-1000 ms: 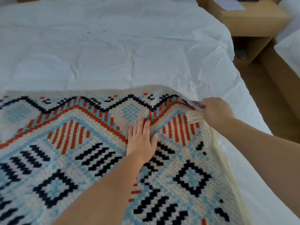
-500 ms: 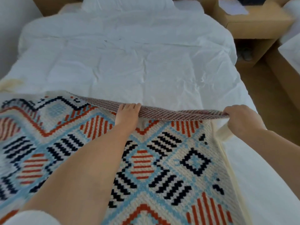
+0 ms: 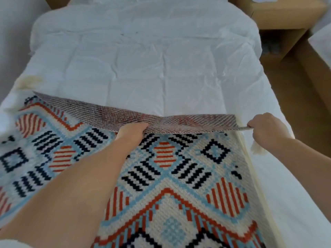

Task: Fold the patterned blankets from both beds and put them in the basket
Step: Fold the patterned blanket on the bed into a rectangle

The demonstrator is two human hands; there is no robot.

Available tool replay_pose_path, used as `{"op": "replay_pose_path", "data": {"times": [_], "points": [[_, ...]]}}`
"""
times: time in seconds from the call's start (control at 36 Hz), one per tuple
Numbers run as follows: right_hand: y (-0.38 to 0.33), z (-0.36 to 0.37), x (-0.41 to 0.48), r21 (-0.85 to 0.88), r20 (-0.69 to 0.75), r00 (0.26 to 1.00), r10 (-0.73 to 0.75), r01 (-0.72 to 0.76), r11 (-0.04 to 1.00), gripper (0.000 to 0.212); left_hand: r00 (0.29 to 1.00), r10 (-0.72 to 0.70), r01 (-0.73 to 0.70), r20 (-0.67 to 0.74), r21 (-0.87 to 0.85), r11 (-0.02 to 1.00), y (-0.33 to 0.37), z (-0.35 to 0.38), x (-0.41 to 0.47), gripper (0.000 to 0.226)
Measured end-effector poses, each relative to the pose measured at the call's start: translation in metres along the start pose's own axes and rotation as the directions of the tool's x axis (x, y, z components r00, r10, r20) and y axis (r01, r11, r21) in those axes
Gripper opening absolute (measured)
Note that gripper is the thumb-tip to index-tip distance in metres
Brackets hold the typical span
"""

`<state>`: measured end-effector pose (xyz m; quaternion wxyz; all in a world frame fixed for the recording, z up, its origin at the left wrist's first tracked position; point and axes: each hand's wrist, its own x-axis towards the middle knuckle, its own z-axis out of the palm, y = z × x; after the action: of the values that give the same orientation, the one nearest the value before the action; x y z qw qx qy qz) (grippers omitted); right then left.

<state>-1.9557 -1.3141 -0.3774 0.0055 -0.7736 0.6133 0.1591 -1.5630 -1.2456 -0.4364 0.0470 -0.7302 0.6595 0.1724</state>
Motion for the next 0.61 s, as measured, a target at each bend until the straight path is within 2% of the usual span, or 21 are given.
{"op": "replay_pose_path", "data": {"times": [0.08,0.19,0.36,0.47,0.61], "points": [[0.007,-0.006,-0.024,0.07,0.03,0.999,0.029,-0.031,0.997,0.042,1.0,-0.018,0.018,0.004,0.009,1.0,0.0,-0.006,-0.034,0.03],[0.011,-0.011,-0.05,0.079,0.058,0.997,0.044,-0.048,0.996,0.042,1.0,-0.015,0.014,0.022,0.05,0.999,-0.001,-0.005,-0.074,0.02],[0.019,-0.014,-0.092,0.068,0.082,0.997,0.011,-0.017,0.998,0.036,0.995,-0.043,0.034,0.092,0.089,0.995,0.017,-0.001,-0.138,0.026],[0.024,-0.019,-0.121,-0.002,0.108,0.992,-0.063,0.064,0.998,0.031,0.987,-0.09,0.075,0.137,0.111,0.991,0.033,0.002,-0.176,0.031],[0.039,-0.017,-0.15,0.014,0.12,0.988,-0.102,0.101,0.995,0.031,0.979,-0.133,0.117,0.156,0.106,0.987,0.05,0.013,-0.216,0.039]]}}
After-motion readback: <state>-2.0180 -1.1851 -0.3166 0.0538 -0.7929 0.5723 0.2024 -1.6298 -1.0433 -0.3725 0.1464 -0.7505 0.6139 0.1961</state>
